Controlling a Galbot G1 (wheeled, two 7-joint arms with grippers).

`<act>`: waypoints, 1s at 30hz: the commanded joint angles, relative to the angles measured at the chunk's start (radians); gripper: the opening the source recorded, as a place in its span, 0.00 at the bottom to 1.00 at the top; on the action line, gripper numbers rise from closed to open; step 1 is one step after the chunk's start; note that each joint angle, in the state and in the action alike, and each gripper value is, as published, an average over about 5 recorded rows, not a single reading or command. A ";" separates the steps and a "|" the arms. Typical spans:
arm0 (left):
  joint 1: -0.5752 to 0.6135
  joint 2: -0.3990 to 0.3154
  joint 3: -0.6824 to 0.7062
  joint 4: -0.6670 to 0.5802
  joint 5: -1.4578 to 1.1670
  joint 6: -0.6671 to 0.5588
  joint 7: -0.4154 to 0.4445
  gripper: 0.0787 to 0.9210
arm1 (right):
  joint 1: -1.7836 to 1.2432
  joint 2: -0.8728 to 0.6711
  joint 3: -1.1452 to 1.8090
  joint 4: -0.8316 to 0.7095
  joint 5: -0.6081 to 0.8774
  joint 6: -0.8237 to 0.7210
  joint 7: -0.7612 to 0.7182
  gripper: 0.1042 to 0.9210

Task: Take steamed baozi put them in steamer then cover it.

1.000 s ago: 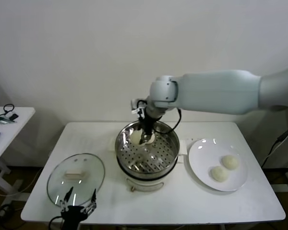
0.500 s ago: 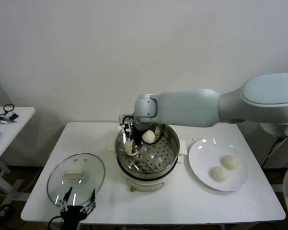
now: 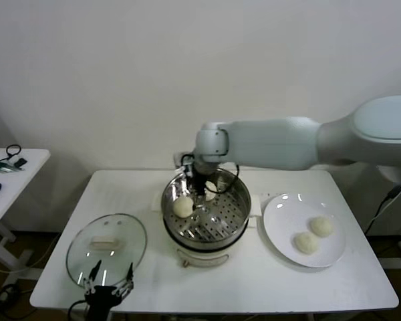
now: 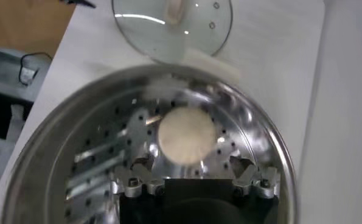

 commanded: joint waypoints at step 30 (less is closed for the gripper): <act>0.008 -0.005 -0.013 -0.002 -0.002 -0.001 -0.003 0.88 | -0.497 -0.647 0.206 -0.051 -0.538 0.105 -0.082 0.88</act>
